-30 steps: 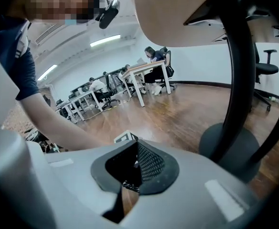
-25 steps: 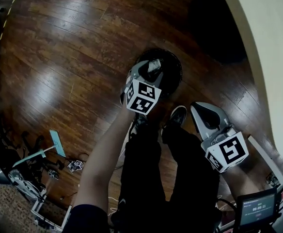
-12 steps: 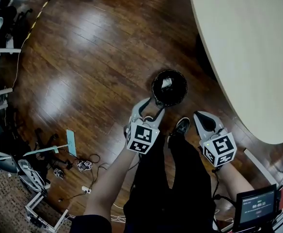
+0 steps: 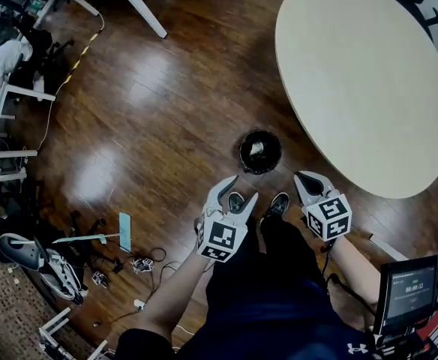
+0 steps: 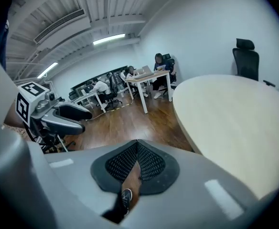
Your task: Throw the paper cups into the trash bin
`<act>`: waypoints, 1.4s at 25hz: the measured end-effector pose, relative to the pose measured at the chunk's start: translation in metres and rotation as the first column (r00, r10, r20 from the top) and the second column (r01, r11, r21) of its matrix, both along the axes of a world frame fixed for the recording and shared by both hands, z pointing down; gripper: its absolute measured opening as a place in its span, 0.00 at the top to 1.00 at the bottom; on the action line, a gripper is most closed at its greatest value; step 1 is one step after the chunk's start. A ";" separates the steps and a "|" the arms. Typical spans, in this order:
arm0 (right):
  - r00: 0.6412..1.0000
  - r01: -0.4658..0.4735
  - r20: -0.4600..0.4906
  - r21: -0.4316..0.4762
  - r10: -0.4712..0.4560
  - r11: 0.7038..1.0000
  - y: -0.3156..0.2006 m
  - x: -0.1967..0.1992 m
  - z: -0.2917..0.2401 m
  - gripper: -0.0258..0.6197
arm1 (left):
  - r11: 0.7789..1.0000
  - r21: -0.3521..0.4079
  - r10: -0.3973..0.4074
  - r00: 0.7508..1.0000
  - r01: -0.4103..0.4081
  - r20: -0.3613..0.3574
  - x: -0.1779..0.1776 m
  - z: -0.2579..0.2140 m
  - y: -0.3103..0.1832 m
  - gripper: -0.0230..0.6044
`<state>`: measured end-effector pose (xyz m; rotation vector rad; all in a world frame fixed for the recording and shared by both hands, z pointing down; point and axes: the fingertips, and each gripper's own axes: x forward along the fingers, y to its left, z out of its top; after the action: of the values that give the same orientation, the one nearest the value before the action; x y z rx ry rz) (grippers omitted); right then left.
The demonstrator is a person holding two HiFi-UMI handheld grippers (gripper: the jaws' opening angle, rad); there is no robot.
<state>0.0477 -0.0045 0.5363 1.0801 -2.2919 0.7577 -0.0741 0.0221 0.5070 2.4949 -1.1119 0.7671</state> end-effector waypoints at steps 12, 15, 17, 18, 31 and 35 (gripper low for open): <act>1.000 0.007 -0.026 0.130 -0.003 0.991 0.013 0.001 -0.076 0.94 | 0.999 0.025 -0.039 0.998 0.040 -0.054 -0.012 -0.056 0.014 0.59; 1.000 0.008 -0.030 0.165 -0.003 0.986 0.019 -0.008 -0.095 0.94 | 0.998 0.051 -0.037 0.996 0.041 -0.076 -0.014 -0.079 0.010 0.59; 0.999 0.010 -0.040 0.194 -0.003 0.981 0.020 -0.010 -0.104 0.94 | 0.998 0.053 -0.040 0.993 0.046 -0.108 -0.011 -0.090 0.006 0.61; 0.999 0.007 -0.046 0.210 0.003 0.978 0.017 -0.009 -0.108 0.94 | 0.998 0.047 -0.038 0.990 0.044 -0.133 -0.007 -0.095 0.004 0.61; 0.990 -0.134 0.008 0.304 0.138 0.943 -0.004 0.021 -0.141 0.94 | 0.994 0.108 0.000 0.972 0.026 -0.233 0.015 -0.133 -0.013 0.67; 0.990 -0.140 0.013 0.287 0.142 0.948 0.007 0.018 -0.136 0.94 | 0.993 0.110 -0.020 0.972 0.046 -0.232 0.005 -0.134 -0.005 0.72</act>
<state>0.0656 0.0027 0.4001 1.3858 -2.3884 0.4788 -0.0688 0.0172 0.3727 2.5714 -1.1386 0.4001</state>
